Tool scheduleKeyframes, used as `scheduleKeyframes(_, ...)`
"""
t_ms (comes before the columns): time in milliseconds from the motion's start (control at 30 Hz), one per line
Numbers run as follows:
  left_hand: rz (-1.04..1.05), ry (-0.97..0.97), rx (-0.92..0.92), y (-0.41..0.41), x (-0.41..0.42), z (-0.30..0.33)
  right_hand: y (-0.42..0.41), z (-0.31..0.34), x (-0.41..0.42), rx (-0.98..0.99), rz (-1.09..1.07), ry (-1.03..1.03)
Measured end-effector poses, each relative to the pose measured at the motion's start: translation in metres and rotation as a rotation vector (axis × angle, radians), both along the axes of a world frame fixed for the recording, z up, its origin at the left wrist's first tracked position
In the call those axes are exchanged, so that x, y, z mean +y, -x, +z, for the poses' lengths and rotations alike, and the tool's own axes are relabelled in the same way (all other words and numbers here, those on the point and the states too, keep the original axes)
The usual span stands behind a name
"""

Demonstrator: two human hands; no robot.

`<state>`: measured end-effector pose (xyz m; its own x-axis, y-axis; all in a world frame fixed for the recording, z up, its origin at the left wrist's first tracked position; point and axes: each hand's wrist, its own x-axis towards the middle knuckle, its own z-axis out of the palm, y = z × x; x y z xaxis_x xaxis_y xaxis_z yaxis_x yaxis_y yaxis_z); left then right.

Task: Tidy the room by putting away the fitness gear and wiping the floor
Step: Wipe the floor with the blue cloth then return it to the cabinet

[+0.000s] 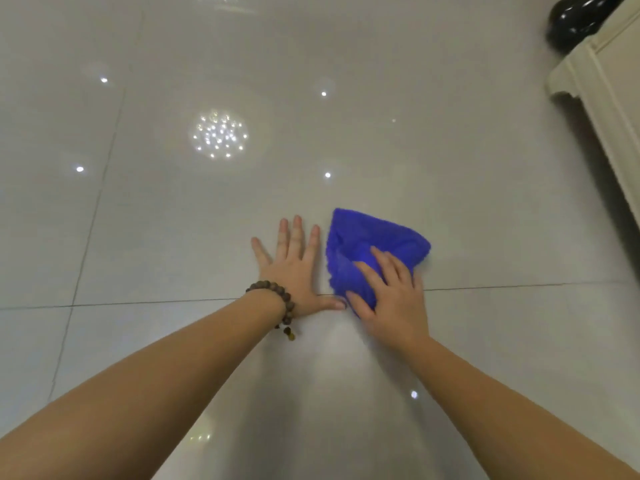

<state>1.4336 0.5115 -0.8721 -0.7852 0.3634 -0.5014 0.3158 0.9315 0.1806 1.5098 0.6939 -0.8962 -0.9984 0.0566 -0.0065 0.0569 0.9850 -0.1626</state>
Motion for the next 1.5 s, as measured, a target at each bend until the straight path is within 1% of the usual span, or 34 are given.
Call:
scheduleKeyframes(33,-0.045,0.010,-0.005,0.004,0.009,-0.003,-0.002,-0.001,0.006,-0.011,0.127,-0.009)
scheduleKeyframes(67,-0.079,0.028,-0.007,0.007,0.016,-0.005,-0.003,-0.002,0.026,-0.025,0.181,0.000)
scheduleKeyframes(100,-0.100,0.048,-0.014,0.011,0.021,-0.006,-0.005,-0.003,0.054,-0.029,0.142,-0.001)
scheduleKeyframes(133,-0.112,0.066,-0.026,0.013,0.026,-0.006,-0.010,-0.005,0.086,-0.028,0.008,-0.016)
scheduleKeyframes(233,-0.120,0.100,-0.081,0.018,0.035,-0.006,-0.026,0.004,0.170,-0.053,-0.586,0.014)
scheduleKeyframes(300,-0.122,0.114,-0.105,0.021,0.037,-0.008,-0.016,0.011,0.183,-0.117,-0.833,0.075)
scheduleKeyframes(333,-0.123,0.123,-0.112,0.022,0.038,-0.008,-0.004,0.014,0.174,-0.129,-0.886,0.102)
scheduleKeyframes(367,-0.123,0.133,-0.122,0.022,0.038,-0.008,0.009,0.014,0.158,-0.126,-0.876,0.105)
scheduleKeyframes(400,-0.123,0.142,-0.131,0.023,0.039,-0.008,0.021,0.011,0.137,-0.107,-0.781,0.087)
scheduleKeyframes(467,-0.122,0.160,-0.141,0.024,0.041,-0.009,0.041,0.000,0.084,-0.004,-0.389,0.056)
scheduleKeyframes(533,-0.128,0.183,-0.141,0.024,0.043,-0.009,0.053,-0.006,0.044,0.007,0.074,0.014)
scheduleKeyframes(567,-0.130,0.193,-0.141,0.025,0.043,-0.008,0.063,-0.008,0.046,0.003,0.224,-0.008)
scheduleKeyframes(600,-0.132,0.196,-0.144,0.025,0.043,-0.008,0.076,-0.008,0.061,-0.001,0.266,-0.016)
scheduleKeyframes(633,-0.134,0.192,-0.150,0.025,0.044,-0.007,0.088,-0.009,0.085,0.000,0.189,-0.015)
scheduleKeyframes(700,-0.133,0.185,-0.155,0.025,0.043,-0.007,0.104,-0.009,0.147,0.004,-0.203,-0.002)
scheduleKeyframes(767,-0.137,0.190,-0.156,0.025,0.044,-0.009,0.111,0.000,0.201,-0.091,-0.618,0.058)
scheduleKeyframes(800,-0.142,0.194,-0.158,0.026,0.044,-0.010,0.114,0.008,0.212,-0.153,-0.776,0.103)
scheduleKeyframes(833,-0.146,0.196,-0.159,0.027,0.043,-0.009,0.120,0.014,0.208,-0.200,-0.863,0.128)
scheduleKeyframes(867,-0.146,0.199,-0.162,0.027,0.043,-0.008,0.126,0.018,0.193,-0.217,-0.866,0.119)
scheduleKeyframes(900,-0.144,0.202,-0.166,0.027,0.043,-0.007,0.132,0.019,0.170,-0.213,-0.781,0.097)
scheduleKeyframes(967,-0.144,0.212,-0.175,0.027,0.044,-0.008,0.129,0.010,0.107,-0.132,-0.413,0.055)
scheduleKeyframes(1033,-0.145,0.238,-0.175,0.027,0.044,-0.010,0.099,-0.001,0.041,-0.047,0.048,0.027)
scheduleKeyframes(1067,-0.143,0.246,-0.170,0.027,0.045,-0.009,0.080,-0.003,0.027,-0.042,0.187,0.021)
scheduleKeyframes(1100,-0.140,0.246,-0.167,0.028,0.045,-0.008,0.065,0.000,0.031,-0.061,0.247,0.034)
scheduleKeyframes(1133,-0.137,0.243,-0.169,0.028,0.046,-0.006,0.053,0.001,0.052,-0.072,0.222,0.020)
scheduleKeyframes(1167,-0.135,0.239,-0.174,0.028,0.045,-0.004,0.039,0.001,0.083,-0.064,0.085,-0.003)
scheduleKeyframes(1200,-0.132,0.235,-0.178,0.027,0.045,-0.003,0.021,0.003,0.122,-0.071,-0.126,-0.005)
scheduleKeyframes(1267,-0.121,0.236,-0.178,0.026,0.046,-0.001,-0.021,0.014,0.199,-0.137,-0.681,0.043)
scheduleKeyframes(1300,-0.110,0.239,-0.179,0.026,0.046,0.000,-0.041,0.021,0.217,-0.172,-0.924,0.087)
scheduleKeyframes(1333,-0.109,0.243,-0.177,0.025,0.047,0.000,-0.058,0.024,0.218,-0.196,-1.079,0.101)
scheduleKeyframes(1367,-0.116,0.245,-0.173,0.024,0.048,0.001,-0.070,0.022,0.203,-0.200,-1.125,0.074)
scheduleKeyframes(1400,-0.117,0.243,-0.170,0.024,0.048,0.001,-0.077,0.016,0.175,-0.158,-1.046,0.042)
scheduleKeyframes(1467,-0.115,0.232,-0.162,0.022,0.048,0.005,-0.085,0.002,0.102,-0.016,-0.711,0.004)
scheduleKeyframes(1500,-0.115,0.224,-0.153,0.022,0.048,0.006,-0.091,-0.001,0.069,0.004,-0.492,0.006)
